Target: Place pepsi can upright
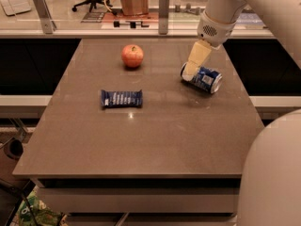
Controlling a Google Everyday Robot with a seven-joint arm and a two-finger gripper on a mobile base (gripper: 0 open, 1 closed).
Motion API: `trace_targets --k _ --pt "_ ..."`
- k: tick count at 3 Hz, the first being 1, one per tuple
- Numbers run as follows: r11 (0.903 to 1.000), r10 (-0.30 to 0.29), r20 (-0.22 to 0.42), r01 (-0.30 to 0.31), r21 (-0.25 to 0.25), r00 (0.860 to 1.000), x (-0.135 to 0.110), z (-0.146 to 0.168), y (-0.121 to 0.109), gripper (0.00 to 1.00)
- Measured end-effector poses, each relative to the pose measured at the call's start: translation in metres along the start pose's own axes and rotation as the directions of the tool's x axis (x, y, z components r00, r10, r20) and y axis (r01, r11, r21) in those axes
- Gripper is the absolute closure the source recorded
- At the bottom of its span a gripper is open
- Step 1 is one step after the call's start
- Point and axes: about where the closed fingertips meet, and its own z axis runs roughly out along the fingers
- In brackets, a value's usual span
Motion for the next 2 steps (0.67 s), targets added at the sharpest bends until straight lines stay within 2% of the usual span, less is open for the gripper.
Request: trace_targets --k 1,2 --pt "0.9986 -0.029 -0.054 0.027 -0.045 0.998 -0.017 0.032 -0.004 0.0" --pt "0.9985 -0.022 -0.071 0.018 -0.052 0.997 -0.034 0.062 -0.022 0.0"
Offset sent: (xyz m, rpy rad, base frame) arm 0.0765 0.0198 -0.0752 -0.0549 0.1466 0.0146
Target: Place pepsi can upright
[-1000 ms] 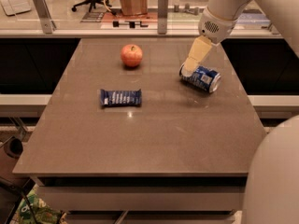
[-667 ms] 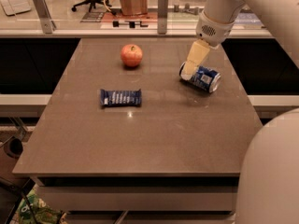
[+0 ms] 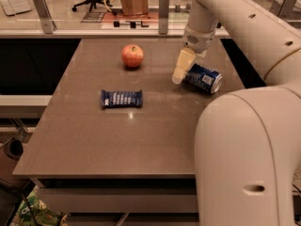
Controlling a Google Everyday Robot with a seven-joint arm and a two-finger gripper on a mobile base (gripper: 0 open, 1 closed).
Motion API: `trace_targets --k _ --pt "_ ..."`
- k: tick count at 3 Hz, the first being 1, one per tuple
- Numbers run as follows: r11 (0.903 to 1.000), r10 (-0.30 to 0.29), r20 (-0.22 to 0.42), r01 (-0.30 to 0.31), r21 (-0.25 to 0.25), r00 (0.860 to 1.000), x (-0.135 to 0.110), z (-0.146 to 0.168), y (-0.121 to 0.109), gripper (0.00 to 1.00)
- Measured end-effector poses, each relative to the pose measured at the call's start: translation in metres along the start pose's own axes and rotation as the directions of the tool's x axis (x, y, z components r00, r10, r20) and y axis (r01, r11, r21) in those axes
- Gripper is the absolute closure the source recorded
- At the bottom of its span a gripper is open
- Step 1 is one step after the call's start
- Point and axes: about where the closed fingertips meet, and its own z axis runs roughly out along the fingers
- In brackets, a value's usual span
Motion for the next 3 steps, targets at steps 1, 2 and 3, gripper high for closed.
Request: trace_targets --k 1,2,3 --pt "0.9996 0.021 -0.002 -0.021 0.018 1.0 -0.0125 0.0178 -0.0106 0.17" --pt "0.9996 0.017 0.008 -0.017 0.023 1.0 -0.0155 0.0195 -0.012 0.39" --pt "0.9996 0.016 0.012 -0.016 0.024 1.0 -0.0169 0.0193 -0.0126 0.62"
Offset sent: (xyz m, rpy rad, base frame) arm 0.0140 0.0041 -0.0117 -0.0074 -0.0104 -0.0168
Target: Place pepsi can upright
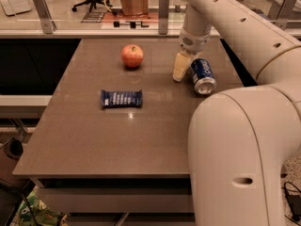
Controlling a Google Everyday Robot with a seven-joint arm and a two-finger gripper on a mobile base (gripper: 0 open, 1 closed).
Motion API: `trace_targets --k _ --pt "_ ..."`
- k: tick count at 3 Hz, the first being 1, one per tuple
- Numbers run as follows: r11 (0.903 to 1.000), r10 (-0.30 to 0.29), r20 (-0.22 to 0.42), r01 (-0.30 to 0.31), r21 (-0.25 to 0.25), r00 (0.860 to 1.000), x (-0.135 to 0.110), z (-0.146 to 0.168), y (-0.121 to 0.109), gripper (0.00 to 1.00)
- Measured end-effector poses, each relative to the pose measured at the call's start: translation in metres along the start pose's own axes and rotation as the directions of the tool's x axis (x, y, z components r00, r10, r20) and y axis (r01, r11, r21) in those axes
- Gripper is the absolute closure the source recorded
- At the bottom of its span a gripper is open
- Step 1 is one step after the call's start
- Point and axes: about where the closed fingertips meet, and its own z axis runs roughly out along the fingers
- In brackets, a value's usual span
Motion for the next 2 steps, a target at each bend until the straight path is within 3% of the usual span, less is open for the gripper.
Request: trace_targets --k 1,2 --pt "1.0 0.0 0.0 0.0 0.0 1.0 -0.0007 -0.0062 -0.0002 0.61" --pt "1.0 -0.001 0.008 0.001 0.005 1.0 -0.0043 -0.0026 -0.0021 0.39"
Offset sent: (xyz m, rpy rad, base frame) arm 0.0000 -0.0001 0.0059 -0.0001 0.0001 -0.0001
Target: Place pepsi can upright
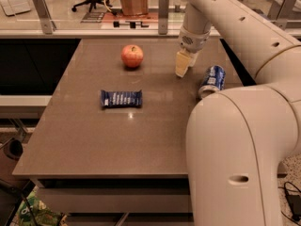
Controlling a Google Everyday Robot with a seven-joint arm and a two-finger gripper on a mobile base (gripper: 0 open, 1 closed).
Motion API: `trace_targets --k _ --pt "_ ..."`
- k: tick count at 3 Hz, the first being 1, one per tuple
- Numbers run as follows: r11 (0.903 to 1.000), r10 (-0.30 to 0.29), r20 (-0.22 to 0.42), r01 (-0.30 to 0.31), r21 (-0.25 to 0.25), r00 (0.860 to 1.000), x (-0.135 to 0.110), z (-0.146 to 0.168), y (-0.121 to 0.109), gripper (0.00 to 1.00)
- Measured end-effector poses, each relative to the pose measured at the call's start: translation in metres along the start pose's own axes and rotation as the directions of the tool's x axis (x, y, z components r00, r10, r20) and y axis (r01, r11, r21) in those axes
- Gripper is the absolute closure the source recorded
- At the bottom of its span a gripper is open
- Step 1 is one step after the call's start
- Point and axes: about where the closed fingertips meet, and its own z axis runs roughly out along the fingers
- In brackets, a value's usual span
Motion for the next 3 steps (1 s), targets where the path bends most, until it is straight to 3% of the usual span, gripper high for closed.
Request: trace_targets --k 1,2,3 --pt "1.0 0.0 0.0 0.0 0.0 1.0 -0.0004 -0.0018 -0.0001 0.15" --pt "1.0 -0.001 0.011 0.001 0.006 1.0 -0.0053 0.004 -0.0027 0.0" --pt "1.0 -0.001 0.011 0.001 0.007 1.0 -0.0053 0.004 -0.0027 0.0"
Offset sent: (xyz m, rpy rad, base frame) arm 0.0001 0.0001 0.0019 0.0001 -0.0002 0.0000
